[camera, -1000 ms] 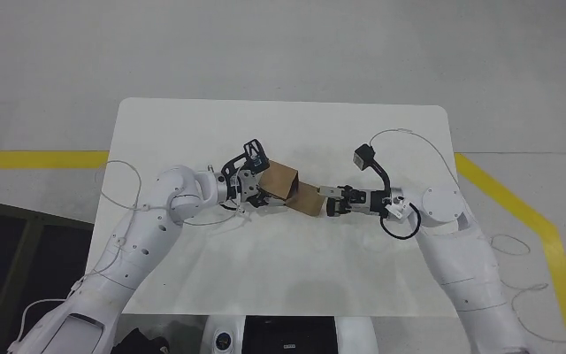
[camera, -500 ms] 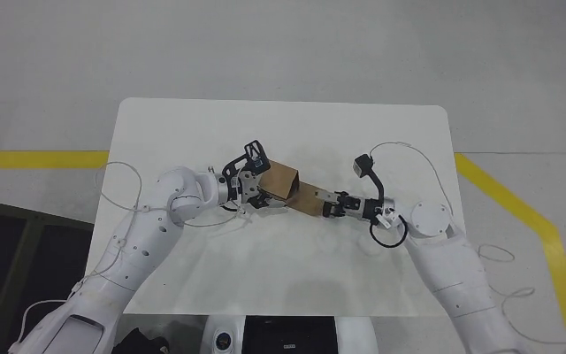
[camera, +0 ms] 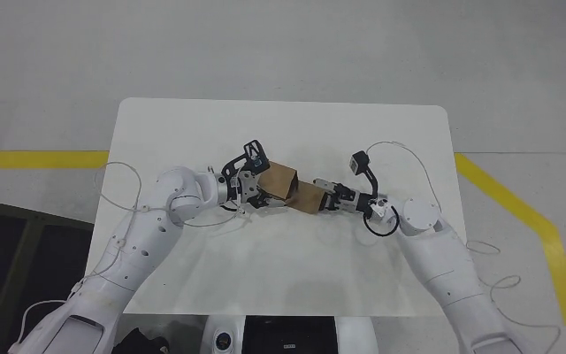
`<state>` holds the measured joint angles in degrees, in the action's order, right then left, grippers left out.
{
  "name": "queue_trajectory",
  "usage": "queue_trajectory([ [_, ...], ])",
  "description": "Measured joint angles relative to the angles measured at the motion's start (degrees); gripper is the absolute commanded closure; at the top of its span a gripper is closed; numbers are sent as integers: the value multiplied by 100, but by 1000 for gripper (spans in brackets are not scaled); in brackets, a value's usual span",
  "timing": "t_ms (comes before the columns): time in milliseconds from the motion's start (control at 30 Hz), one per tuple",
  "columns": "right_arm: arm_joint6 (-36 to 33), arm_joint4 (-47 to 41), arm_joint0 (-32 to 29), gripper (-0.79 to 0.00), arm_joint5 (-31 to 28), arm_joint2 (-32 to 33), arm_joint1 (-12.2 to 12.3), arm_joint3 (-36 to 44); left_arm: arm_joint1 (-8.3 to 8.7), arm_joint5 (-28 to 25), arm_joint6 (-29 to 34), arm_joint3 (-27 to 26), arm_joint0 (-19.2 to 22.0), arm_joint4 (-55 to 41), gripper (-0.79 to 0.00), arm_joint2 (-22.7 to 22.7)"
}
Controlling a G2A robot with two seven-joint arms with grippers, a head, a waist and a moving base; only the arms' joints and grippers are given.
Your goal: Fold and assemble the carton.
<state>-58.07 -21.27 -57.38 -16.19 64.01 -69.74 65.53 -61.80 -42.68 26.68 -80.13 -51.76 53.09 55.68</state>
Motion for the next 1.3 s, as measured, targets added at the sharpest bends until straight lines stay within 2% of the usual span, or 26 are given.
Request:
queue_trajectory([
  [500,-458,-732,268,-785,-155,-221,-106,214,-4,-9,46,23,0,-6,-785,5],
  [867,-338,-515,540,-785,68,-601,-212,-56,-12,-7,79,12,-9,7,-785,-23],
  [1067,-340,-538,564,-779,-160,-674,-248,-6,-15,-10,100,7,-7,-5,-785,-25],
  [1133,-332,-522,567,-680,-171,-693,-255,-5,-15,-12,105,5,-5,2,-785,-25],
  [1167,-313,-499,569,-674,-176,-699,-257,-16,-15,-13,110,2,-5,10,-785,-27],
  [1300,-232,-419,549,-517,-194,-689,-254,-53,-16,-20,115,-5,-6,21,-785,-31],
])
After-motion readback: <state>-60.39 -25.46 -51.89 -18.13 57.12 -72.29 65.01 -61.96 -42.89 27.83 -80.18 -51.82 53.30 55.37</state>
